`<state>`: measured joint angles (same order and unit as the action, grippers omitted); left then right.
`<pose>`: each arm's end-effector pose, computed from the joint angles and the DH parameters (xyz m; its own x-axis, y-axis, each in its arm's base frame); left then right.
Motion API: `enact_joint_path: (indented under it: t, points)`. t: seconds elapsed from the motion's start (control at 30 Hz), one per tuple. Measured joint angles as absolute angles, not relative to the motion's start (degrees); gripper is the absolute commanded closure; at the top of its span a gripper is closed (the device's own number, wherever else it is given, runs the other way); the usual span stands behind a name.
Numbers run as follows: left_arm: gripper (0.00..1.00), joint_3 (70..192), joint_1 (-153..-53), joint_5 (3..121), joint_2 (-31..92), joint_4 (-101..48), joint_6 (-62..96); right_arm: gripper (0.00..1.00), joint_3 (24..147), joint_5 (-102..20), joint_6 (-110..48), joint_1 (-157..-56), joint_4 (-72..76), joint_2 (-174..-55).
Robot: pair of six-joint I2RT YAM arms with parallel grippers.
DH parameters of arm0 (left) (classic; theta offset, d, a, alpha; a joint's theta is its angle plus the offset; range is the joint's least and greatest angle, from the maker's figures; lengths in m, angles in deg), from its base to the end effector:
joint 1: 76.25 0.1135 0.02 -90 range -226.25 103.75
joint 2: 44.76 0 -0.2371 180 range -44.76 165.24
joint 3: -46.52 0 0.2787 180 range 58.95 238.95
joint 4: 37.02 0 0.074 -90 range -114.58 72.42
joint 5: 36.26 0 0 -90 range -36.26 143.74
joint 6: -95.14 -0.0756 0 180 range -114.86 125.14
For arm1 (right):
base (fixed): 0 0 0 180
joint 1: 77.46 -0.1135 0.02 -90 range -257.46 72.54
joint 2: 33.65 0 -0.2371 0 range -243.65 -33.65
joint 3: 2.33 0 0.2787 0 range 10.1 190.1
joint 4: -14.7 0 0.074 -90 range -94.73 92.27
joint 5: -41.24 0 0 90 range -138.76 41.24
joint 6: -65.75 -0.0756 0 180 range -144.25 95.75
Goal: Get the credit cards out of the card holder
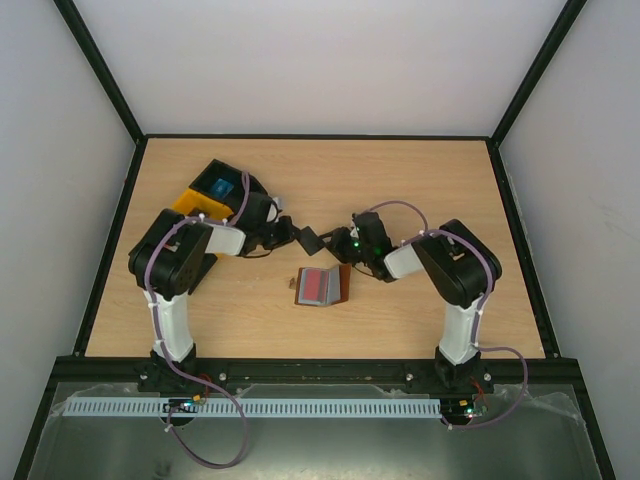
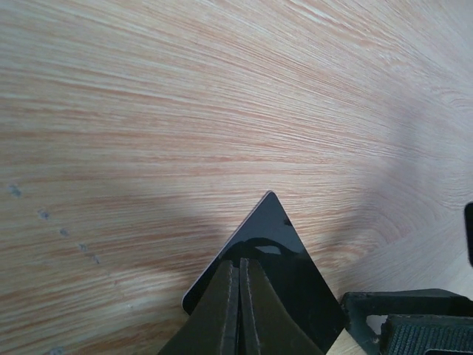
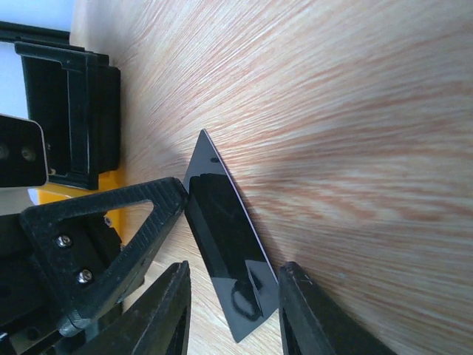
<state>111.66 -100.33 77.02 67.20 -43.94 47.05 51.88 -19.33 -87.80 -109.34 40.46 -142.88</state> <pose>0.3616 -0.1943 0.0382 -0.8711 -0.2828 -0.4016 0.0937 0.7069 -0.7011 0.3029 0.2322 0.0407 -0.9226 0.3445 -0.1736 0.0046 0.4597 0.8881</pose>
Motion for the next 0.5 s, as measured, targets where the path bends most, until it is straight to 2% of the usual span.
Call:
enact_joint_path:
  t: [0.33,0.5]
  points:
    - [0.97,106.6,-100.3,81.1,67.0,-52.0,51.5,0.67,49.0,-18.0,-99.6,-109.3,54.0,-146.6]
    - [0.97,104.9,-100.3,82.6,67.0,-54.7,53.3,0.68,49.0,-17.8,-100.8,-109.3,54.9,-147.3]
